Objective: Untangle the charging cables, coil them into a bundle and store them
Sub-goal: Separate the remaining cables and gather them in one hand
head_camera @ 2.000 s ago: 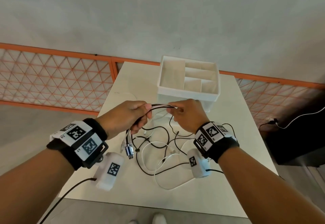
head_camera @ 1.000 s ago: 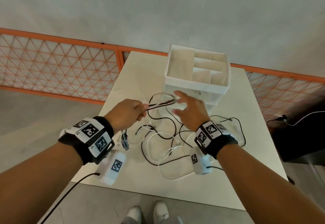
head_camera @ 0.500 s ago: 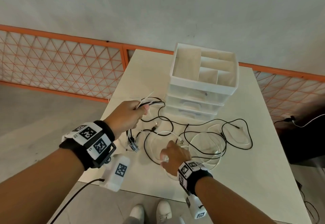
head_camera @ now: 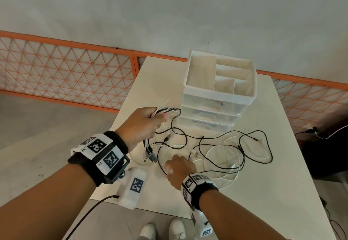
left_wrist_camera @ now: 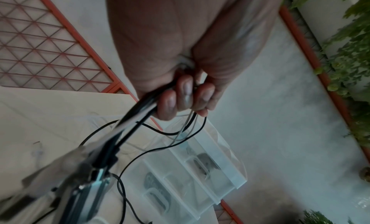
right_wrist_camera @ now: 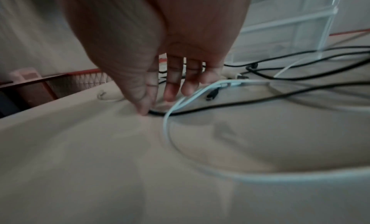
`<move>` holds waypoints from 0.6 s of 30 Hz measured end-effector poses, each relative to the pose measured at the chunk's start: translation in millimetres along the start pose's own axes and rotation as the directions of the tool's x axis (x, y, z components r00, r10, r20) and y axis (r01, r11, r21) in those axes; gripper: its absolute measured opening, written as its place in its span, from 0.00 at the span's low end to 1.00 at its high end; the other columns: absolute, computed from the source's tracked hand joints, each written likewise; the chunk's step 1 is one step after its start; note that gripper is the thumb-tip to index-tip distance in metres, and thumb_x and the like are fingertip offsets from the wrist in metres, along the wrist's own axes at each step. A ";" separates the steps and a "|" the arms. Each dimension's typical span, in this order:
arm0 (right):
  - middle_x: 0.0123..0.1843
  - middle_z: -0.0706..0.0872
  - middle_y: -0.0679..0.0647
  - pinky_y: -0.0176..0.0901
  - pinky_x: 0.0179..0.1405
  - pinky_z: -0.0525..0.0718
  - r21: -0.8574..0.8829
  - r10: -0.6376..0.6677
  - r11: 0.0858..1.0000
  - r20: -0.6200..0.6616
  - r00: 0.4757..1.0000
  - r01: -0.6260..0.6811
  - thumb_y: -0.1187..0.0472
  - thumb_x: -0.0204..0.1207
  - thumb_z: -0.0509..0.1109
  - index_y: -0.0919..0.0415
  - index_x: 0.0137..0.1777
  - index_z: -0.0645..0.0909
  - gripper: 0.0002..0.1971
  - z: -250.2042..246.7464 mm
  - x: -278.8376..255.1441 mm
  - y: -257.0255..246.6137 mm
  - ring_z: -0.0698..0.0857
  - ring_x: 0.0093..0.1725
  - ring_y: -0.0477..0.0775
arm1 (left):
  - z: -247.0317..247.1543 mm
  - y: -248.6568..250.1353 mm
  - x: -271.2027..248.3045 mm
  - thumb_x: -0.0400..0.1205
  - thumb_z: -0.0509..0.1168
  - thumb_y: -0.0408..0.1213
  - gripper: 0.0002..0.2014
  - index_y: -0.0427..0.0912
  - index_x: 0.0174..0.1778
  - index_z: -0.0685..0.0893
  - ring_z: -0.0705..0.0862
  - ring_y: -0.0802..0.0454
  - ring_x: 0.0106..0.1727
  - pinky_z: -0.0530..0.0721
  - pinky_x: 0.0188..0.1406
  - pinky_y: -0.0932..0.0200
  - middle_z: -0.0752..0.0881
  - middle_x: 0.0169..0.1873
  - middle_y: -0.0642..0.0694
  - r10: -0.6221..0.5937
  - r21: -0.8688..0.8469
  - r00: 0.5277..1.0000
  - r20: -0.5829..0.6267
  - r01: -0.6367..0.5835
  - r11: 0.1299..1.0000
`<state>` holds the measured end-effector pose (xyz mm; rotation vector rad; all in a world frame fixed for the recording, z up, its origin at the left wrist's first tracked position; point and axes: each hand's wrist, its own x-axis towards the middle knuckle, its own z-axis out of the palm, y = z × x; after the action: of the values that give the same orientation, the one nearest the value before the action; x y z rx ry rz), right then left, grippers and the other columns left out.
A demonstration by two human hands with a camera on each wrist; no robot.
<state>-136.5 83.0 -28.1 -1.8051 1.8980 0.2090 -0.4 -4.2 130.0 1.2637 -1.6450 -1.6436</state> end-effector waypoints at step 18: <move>0.21 0.79 0.34 0.28 0.30 0.72 0.323 -0.160 0.902 -0.366 0.917 0.286 0.64 0.84 0.64 0.55 0.43 0.90 0.13 -197.4 -80.4 15.1 0.77 0.25 0.38 | 4.9 17.9 12.5 0.90 0.57 0.39 0.12 0.40 0.50 0.84 0.87 0.62 0.41 0.81 0.45 0.61 0.93 0.41 0.59 0.238 0.230 0.966 0.095 -0.254 0.939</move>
<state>-202.1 68.3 174.8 -1.8528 1.7631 -0.5379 -15.0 -15.1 143.0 1.0670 -2.0025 -1.3798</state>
